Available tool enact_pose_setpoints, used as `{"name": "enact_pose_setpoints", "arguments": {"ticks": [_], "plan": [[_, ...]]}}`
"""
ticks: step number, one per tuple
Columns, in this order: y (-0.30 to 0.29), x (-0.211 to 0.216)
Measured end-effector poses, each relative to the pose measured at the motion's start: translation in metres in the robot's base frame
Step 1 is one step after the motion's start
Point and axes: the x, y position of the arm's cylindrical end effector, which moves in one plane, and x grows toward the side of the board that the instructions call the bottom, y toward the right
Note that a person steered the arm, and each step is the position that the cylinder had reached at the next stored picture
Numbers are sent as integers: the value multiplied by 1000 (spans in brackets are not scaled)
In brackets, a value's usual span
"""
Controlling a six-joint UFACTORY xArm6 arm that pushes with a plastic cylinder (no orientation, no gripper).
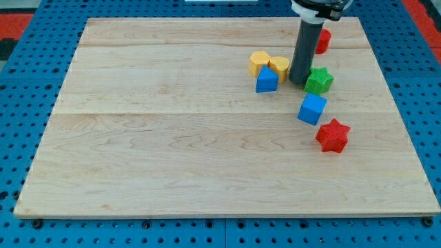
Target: Push a group of blocks upwards
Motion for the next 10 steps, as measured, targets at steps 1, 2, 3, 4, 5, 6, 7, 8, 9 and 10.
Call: {"name": "enact_pose_setpoints", "arguments": {"ticks": [1, 2, 3, 4, 5, 6, 7, 8, 9, 10], "plan": [[13, -20], [22, -40], [56, -45], [55, -70], [54, -99], [89, -67], [82, 32], [35, 50], [18, -6], [23, -10]]}}
